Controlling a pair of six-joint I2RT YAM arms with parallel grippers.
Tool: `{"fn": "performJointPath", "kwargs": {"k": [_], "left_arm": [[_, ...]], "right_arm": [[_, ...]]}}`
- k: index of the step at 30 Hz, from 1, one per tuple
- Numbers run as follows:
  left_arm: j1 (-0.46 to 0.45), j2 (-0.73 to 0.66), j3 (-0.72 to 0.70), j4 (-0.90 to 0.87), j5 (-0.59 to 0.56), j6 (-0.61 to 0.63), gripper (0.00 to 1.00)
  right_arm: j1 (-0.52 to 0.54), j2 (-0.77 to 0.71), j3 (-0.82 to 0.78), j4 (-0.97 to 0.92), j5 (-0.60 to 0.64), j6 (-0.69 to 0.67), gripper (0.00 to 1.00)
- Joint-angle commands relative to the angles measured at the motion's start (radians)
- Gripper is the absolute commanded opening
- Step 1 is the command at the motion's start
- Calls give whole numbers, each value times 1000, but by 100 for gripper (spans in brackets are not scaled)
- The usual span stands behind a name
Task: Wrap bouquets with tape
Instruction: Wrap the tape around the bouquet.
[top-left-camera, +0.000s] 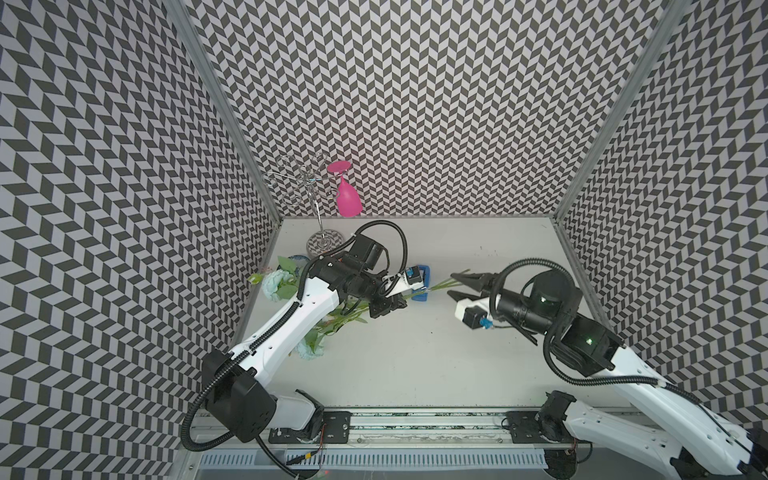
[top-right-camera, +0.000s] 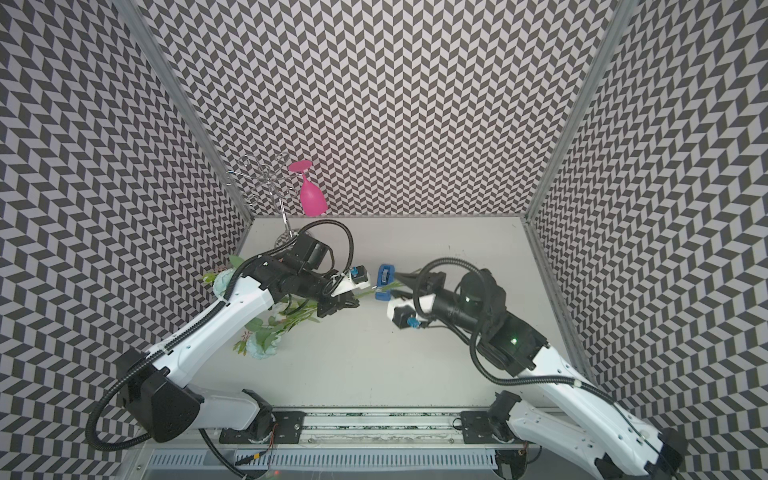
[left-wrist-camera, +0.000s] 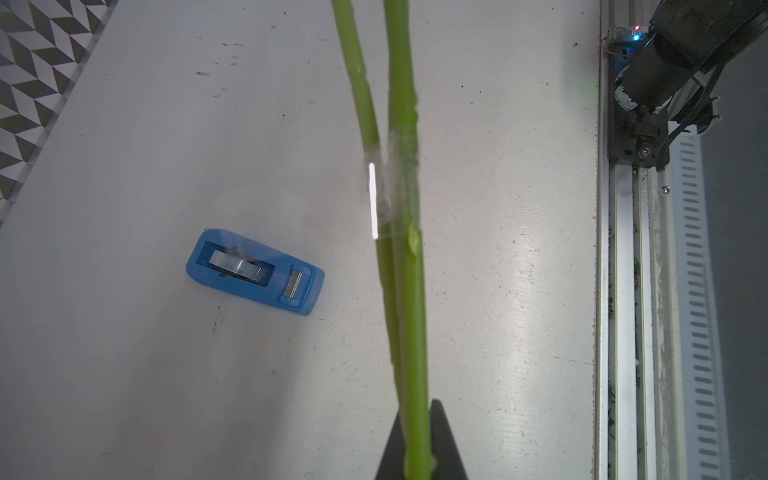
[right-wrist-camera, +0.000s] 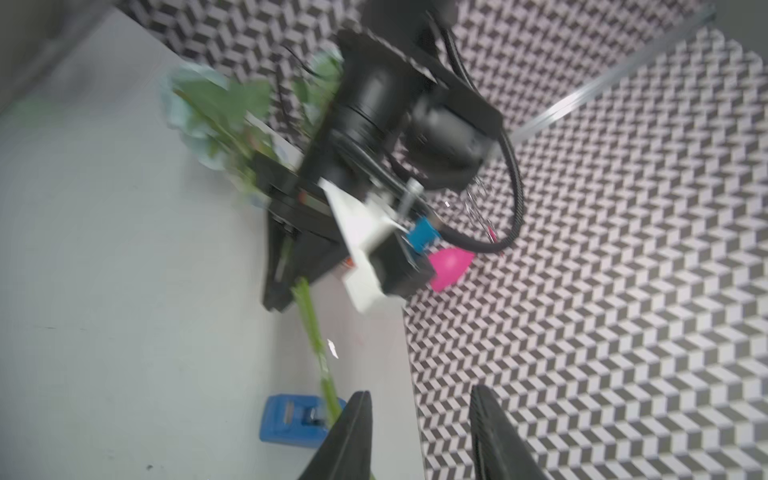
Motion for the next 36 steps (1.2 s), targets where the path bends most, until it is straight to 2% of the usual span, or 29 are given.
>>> {"fn": "performJointPath", "kwargs": {"k": [1,6,11,20,25,30,33,36], "left_arm": [[5,-2,15,-25,26,15,0],[5,-2,14,-27,30,15,0],[5,-3,11,-24,26,15,0],[5,2,9,-23,22,14,0],[5,-3,6,-19,22,14,0],[5,-15,0,-14,21,13,0],[5,-14,3,-15,21,14,0],[5,-12,8,-16,21,14,0]], "right_arm": [[78,98,-35,5,78,-42,37],[79,215,43,-9,90,-43,37],[79,293,80,-5,192,-49,37],[73,301,102,-11,231,-28,37],[69,361,126,-52,281,-33,36],[70,387,154,-125,275,-39,30],[70,409,180,-170,293,-39,23],[72,447,223,-245,337,-36,23]]}}
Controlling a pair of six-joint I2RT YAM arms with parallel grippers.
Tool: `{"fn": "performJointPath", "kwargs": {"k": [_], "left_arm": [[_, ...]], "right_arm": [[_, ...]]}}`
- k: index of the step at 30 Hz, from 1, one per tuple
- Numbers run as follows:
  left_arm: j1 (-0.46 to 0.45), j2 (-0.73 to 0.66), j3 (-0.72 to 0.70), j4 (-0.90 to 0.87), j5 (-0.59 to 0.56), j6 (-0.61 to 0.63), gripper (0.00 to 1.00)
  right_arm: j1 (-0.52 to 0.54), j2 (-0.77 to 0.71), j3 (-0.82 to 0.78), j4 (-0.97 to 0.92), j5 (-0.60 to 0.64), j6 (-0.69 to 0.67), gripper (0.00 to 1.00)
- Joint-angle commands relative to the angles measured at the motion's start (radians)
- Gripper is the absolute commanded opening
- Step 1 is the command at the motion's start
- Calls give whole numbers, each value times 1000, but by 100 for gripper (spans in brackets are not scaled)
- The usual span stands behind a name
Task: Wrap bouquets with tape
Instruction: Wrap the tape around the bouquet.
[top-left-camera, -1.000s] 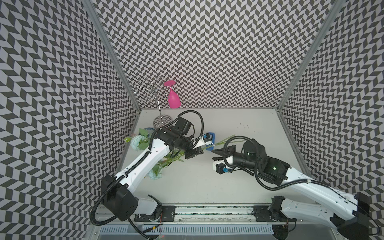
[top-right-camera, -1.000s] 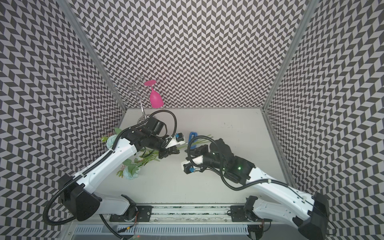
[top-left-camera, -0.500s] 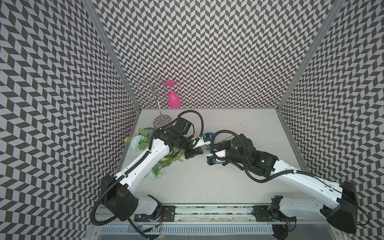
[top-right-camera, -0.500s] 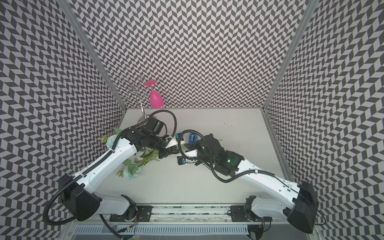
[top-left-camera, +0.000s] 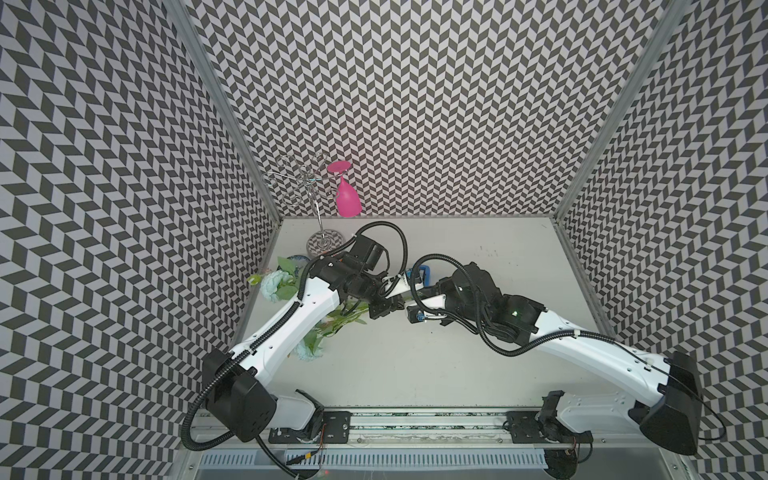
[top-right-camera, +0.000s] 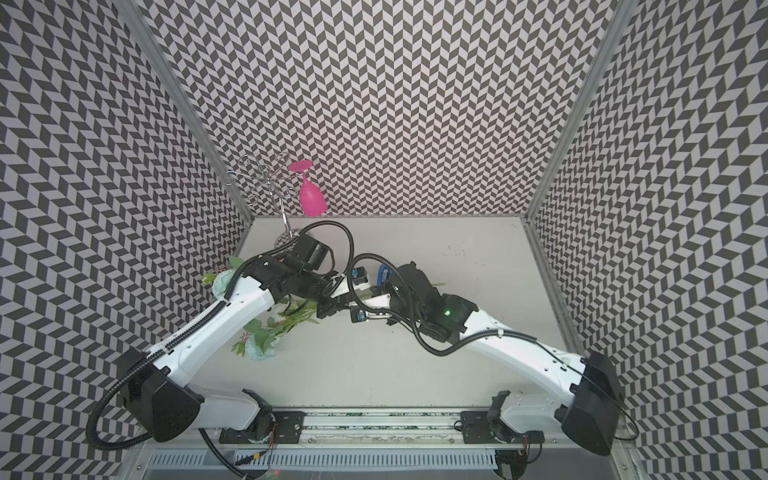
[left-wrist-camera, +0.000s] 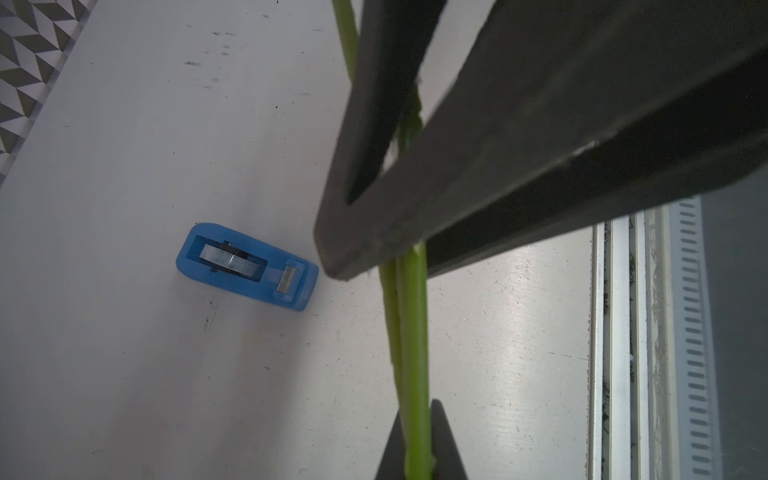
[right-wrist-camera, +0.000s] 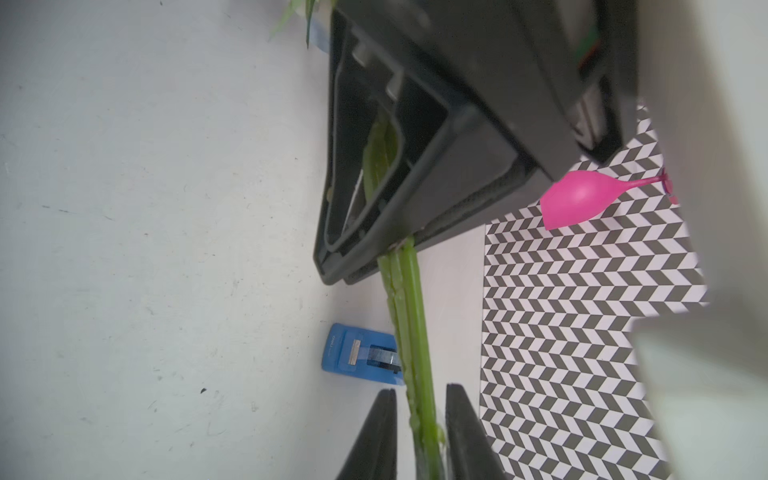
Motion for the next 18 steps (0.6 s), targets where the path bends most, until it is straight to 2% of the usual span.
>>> {"fn": "performJointPath", "kwargs": {"k": [1,3,5,10,13,14,15,18], "left_arm": [[2,-15,10,-5,21,14,0],[2,-17,9,-4,19,14,0],[2,-18,7,-1,13,14,0],[3,-12,4,5,4,11,0],[3,-5,3,6,-3,9,0],[3,-5,4,7,-2,9,0],[3,-3,4,6,-3,9,0],[3,-7,4,5,-4,9,0]], "right_arm": [[0,48,51,-115,67,5,25],[1,70,83,-167,94,11,29],[3,85,111,-201,111,20,29],[5,89,152,-242,72,23,0],[3,95,181,-274,28,24,0],[1,94,189,-284,6,26,3],[0,83,188,-284,-23,27,17],[-10,17,163,-255,-113,36,37]]}}
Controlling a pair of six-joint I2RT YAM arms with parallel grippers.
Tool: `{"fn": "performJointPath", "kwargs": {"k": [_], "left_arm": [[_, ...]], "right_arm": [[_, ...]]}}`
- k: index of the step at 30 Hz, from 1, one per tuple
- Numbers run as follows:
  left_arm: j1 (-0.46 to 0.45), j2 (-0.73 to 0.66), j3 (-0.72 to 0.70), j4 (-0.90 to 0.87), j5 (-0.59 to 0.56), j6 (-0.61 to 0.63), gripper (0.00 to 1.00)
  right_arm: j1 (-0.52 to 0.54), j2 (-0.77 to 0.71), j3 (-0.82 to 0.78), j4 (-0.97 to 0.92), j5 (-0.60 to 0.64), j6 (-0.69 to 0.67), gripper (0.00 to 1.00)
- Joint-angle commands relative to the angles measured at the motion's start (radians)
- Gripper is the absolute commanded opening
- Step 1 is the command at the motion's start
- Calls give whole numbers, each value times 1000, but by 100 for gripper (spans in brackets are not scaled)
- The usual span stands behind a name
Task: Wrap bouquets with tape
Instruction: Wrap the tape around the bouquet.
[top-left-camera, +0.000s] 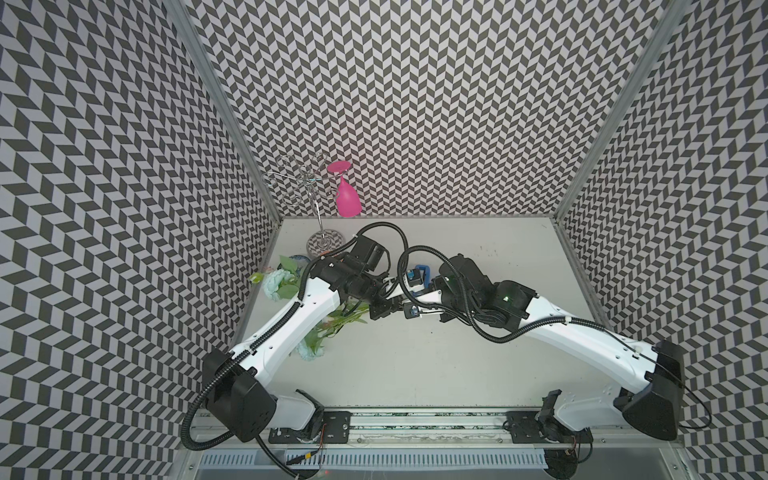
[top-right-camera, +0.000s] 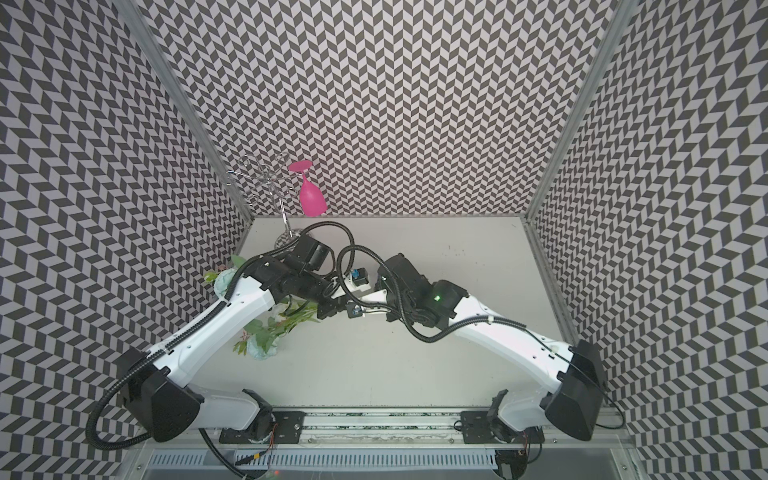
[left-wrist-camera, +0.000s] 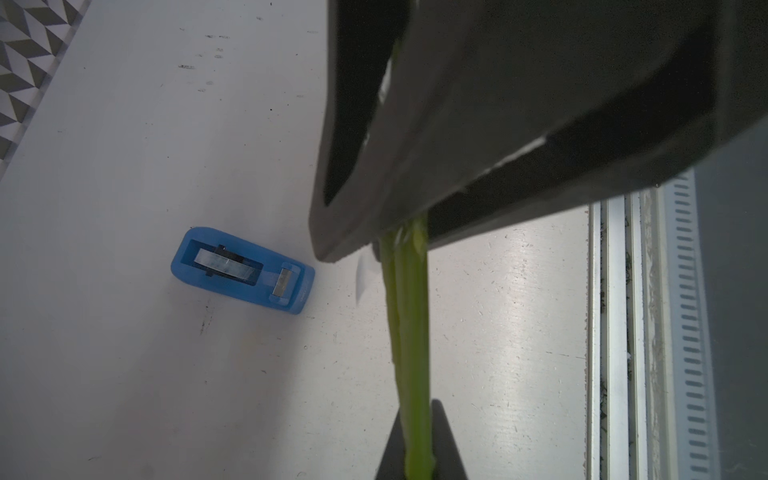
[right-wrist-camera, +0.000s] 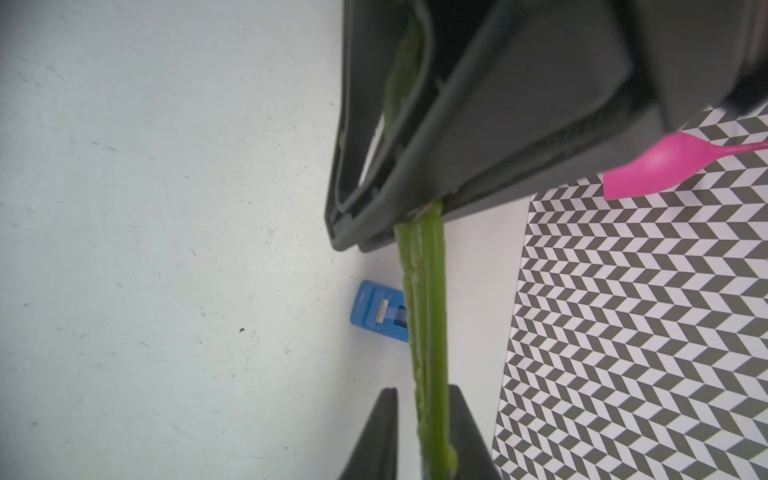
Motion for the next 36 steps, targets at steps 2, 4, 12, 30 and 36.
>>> {"fn": "performJointPath", "kwargs": {"k": [2,4,12,30,36], "left_arm": [[7,-9,3,9,-3,6,0],[8,-9,4,7,2,6,0],[9,-21,18,2,15,10,0],[22,31,150,-146,260,80,0],[21,26,142,-143,262,83,0]], "right_arm": [[-12,-128,-44,70,-140,32,52],[-12,-218,-121,189,-135,62,76],[-10,-645,-600,824,-317,551,72],[-178,-463,-959,1605,-438,1055,69],[-187,-332,-894,1692,-564,1049,68]]}}
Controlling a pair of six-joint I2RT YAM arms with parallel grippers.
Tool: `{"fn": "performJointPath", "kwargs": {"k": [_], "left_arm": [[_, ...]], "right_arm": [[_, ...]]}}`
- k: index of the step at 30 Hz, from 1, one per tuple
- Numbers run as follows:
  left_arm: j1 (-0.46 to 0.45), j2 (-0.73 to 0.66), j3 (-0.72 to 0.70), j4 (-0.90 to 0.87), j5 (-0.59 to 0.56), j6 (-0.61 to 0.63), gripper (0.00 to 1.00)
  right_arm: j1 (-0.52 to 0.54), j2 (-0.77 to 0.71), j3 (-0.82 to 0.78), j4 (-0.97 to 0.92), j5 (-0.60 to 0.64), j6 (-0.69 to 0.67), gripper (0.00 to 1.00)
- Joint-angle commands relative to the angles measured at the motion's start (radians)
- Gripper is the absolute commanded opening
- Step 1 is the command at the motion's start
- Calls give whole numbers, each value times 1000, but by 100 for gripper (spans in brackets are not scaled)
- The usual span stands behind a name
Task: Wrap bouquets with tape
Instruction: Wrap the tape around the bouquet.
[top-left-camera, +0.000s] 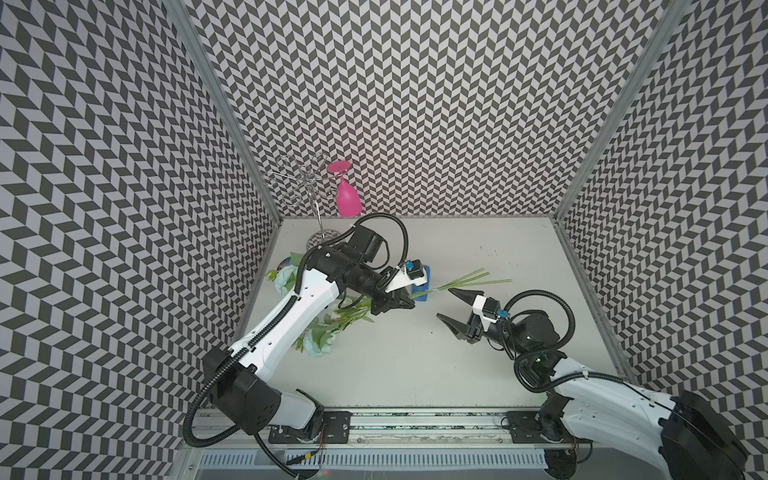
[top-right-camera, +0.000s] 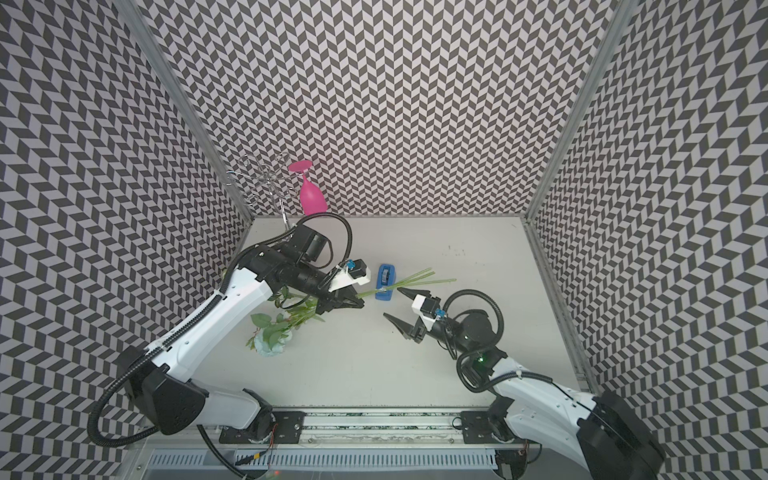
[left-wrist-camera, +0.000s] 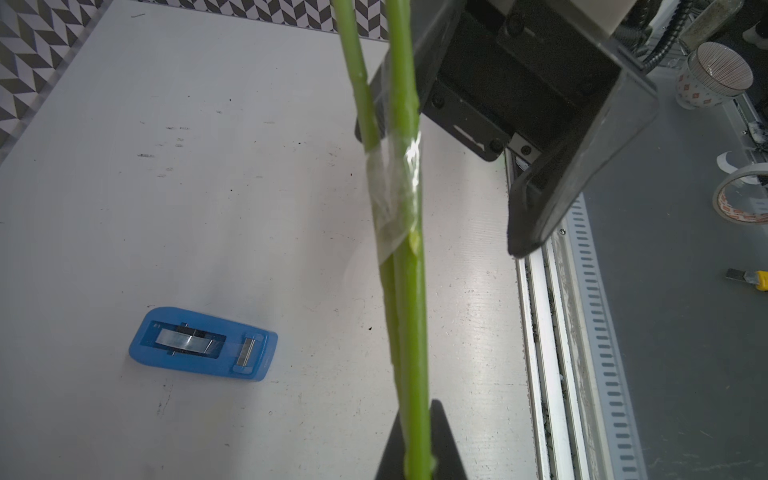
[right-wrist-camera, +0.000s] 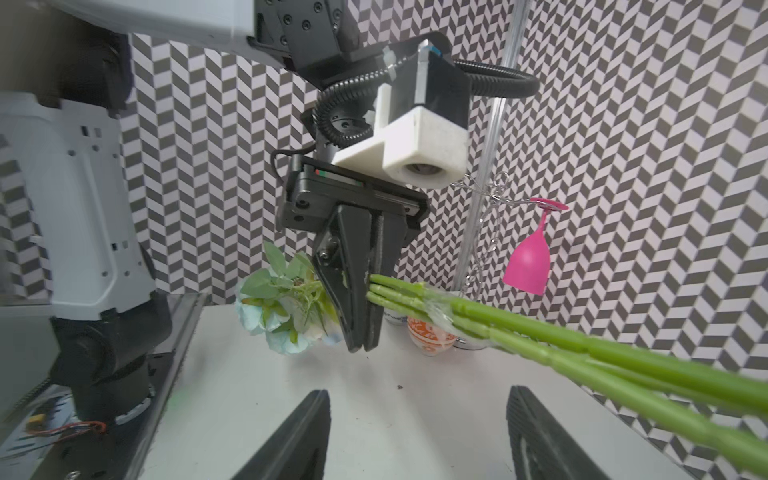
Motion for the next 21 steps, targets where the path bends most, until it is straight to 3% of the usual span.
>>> {"fn": "performJointPath", "kwargs": {"k": [1,16,19,21], "left_arm": [[7,-11,9,-29,35,30,0],[9,-8,2,-16,31,37,0],[14,1,0,-8,15,28,0],[20,5,-5,17,-20,2,0]], "right_arm": [[-1,48,40,180,-80,43,68],[-2,304,104,480,-115,116,65],[-2,336,117,534,-174,161,50],[-1,336,115,551,-188,201,46]]}}
